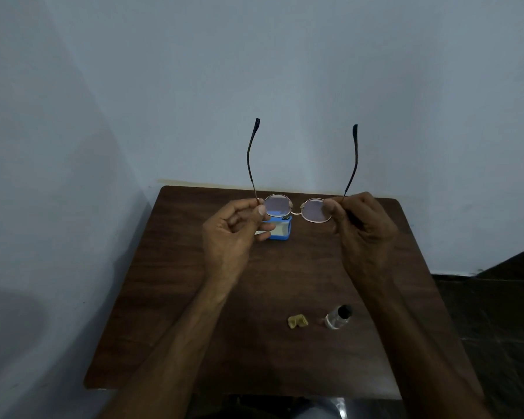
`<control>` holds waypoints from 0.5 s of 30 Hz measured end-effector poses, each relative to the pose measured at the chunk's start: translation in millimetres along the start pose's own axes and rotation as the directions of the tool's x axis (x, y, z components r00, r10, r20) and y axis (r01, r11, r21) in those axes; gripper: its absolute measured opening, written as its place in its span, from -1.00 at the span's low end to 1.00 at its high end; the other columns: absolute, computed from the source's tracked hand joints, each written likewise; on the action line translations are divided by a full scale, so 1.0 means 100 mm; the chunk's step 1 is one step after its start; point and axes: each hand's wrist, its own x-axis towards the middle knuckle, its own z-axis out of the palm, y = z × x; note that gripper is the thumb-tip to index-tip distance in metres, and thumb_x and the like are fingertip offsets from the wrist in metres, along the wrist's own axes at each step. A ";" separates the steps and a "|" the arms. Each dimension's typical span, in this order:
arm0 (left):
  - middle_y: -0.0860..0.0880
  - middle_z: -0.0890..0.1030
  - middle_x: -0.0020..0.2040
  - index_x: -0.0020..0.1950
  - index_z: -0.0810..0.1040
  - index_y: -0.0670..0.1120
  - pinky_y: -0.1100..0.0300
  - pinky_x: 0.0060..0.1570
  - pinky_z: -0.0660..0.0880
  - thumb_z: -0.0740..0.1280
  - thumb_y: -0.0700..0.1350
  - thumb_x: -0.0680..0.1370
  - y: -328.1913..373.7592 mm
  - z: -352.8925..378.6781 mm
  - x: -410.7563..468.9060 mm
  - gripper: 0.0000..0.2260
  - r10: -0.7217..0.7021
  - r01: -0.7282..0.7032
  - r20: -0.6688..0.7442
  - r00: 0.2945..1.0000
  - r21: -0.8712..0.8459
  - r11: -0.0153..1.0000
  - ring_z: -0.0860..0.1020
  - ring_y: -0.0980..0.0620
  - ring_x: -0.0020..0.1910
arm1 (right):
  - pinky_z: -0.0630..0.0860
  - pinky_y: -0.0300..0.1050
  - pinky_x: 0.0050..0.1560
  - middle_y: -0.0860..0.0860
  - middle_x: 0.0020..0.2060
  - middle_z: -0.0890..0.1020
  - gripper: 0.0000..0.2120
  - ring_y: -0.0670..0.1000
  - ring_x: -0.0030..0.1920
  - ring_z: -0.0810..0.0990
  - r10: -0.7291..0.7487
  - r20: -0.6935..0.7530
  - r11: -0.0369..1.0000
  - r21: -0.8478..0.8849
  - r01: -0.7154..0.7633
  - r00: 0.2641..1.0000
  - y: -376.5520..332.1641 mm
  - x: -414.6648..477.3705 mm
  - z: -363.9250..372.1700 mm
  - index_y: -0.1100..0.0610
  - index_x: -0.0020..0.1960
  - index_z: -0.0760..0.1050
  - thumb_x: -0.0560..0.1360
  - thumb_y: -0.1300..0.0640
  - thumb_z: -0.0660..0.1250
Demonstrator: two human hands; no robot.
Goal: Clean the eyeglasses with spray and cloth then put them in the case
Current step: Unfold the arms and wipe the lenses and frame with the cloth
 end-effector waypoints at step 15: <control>-0.12 0.79 -0.08 0.11 0.71 -0.25 0.15 -0.14 0.72 0.52 -0.26 0.55 -0.12 0.07 0.07 -0.84 -0.022 0.021 -0.021 1.000 -0.029 0.999 0.78 -0.11 -0.14 | 0.57 -0.29 -0.04 0.05 -0.05 0.70 -0.82 -0.11 -0.04 0.66 0.085 0.084 0.996 0.033 -0.088 0.993 0.18 -0.06 -0.01 0.22 0.12 0.70 0.59 0.14 0.45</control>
